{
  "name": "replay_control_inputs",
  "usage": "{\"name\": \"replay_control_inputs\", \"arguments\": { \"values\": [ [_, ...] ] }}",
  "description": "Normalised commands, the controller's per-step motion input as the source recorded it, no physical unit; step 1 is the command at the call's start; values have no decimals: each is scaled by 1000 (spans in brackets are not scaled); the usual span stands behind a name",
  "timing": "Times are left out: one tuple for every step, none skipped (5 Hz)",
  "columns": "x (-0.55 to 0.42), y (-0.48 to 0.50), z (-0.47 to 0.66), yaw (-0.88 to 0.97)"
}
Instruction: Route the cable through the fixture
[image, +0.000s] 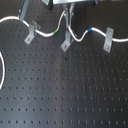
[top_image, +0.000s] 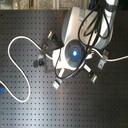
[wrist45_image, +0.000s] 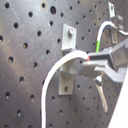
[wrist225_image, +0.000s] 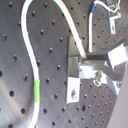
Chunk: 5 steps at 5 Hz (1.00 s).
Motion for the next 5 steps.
{"name": "replay_control_inputs", "arguments": {
  "values": [
    [-149, 182, 202, 240],
    [-155, 215, 164, 357],
    [-64, 19, 1, 254],
    [-195, -203, 4, 180],
    [-278, -157, 5, 200]
  ]
}}
